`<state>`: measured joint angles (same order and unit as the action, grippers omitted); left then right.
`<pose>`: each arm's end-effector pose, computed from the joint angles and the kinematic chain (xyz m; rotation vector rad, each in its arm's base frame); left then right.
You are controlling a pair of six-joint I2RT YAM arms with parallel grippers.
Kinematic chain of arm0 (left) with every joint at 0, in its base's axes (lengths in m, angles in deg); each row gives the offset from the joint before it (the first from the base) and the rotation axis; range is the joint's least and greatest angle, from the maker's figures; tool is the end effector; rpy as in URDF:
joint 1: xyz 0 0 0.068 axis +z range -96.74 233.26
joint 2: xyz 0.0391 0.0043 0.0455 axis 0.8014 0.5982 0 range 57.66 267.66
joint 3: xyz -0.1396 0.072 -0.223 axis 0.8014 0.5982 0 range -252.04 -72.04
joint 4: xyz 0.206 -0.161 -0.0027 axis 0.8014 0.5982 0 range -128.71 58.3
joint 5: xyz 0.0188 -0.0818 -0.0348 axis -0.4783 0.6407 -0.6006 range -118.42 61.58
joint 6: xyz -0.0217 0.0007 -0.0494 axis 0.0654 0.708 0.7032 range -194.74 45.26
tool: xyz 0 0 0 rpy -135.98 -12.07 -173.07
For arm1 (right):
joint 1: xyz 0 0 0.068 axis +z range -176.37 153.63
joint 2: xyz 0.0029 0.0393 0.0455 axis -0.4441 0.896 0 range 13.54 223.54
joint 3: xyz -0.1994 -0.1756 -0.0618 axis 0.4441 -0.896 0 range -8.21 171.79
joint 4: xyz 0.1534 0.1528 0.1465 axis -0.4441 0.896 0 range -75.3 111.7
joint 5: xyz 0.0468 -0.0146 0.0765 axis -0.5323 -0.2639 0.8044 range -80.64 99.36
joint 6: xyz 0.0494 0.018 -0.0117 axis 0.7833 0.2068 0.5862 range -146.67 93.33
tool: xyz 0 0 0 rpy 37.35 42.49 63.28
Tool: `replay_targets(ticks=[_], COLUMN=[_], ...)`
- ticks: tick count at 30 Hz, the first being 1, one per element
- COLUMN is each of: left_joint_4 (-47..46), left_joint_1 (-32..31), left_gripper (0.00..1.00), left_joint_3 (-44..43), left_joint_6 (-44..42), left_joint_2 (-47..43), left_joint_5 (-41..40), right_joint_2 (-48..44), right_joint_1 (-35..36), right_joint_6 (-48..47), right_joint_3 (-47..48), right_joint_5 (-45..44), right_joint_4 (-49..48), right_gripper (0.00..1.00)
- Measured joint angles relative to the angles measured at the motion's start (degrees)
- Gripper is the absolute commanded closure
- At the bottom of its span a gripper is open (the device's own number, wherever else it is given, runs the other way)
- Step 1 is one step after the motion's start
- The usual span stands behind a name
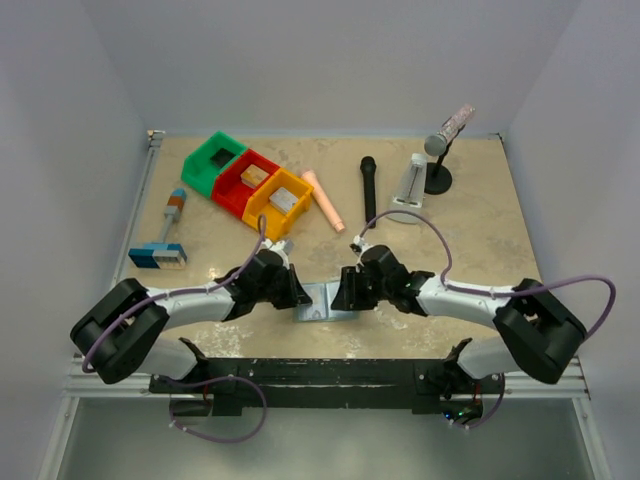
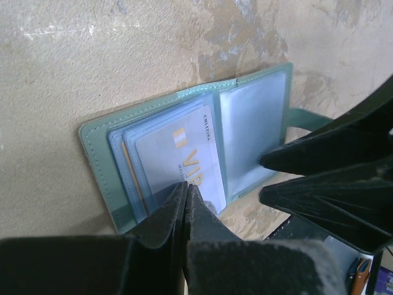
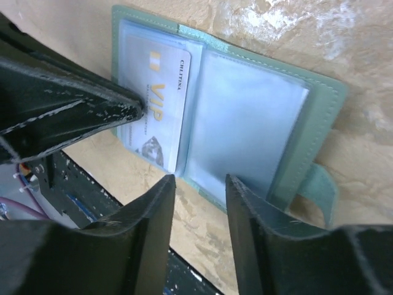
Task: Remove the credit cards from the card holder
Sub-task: Remove the credit card from the card holder.
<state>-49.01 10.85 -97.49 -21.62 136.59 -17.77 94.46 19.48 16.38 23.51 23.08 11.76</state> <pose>0.1748 -0.1686 0.1368 -0.1357 2.5487 -0.9773 0.1743 0.1917 0.1495 -0.1886 2.5908 0.9522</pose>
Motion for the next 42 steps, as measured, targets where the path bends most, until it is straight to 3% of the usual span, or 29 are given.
replay_targets(ticks=[6,12,22,27,42], left_joint_4=[1.22,3.67,7.04,7.48,6.16], left_joint_1=[0.02,0.02,0.02,0.02,0.02], left_gripper=[1.0,0.95,0.96,0.98,1.0], left_joint_3=[0.76,0.85,0.9,1.07,2.78], left_joint_6=[-0.11,-0.15,-0.2,-0.2,-0.13], left_joint_2=[-1.88,-4.37,-10.19,-9.25,-6.45], left_joint_5=[-0.04,0.0,-1.18,-2.54,-3.52], right_joint_2=[-9.7,-11.85,-1.81,3.67,8.66], right_joint_1=[0.17,1.81,2.58,2.51,0.7], right_joint_6=[-0.83,-1.31,0.94,2.89,4.76], right_joint_3=[2.08,7.87,10.8,10.8,8.17], right_joint_5=[-1.09,-1.05,1.66,2.58,3.63], right_joint_4=[5.75,8.33,5.29,2.34,-3.04], right_gripper=[0.52,0.51,0.53,0.54,0.56])
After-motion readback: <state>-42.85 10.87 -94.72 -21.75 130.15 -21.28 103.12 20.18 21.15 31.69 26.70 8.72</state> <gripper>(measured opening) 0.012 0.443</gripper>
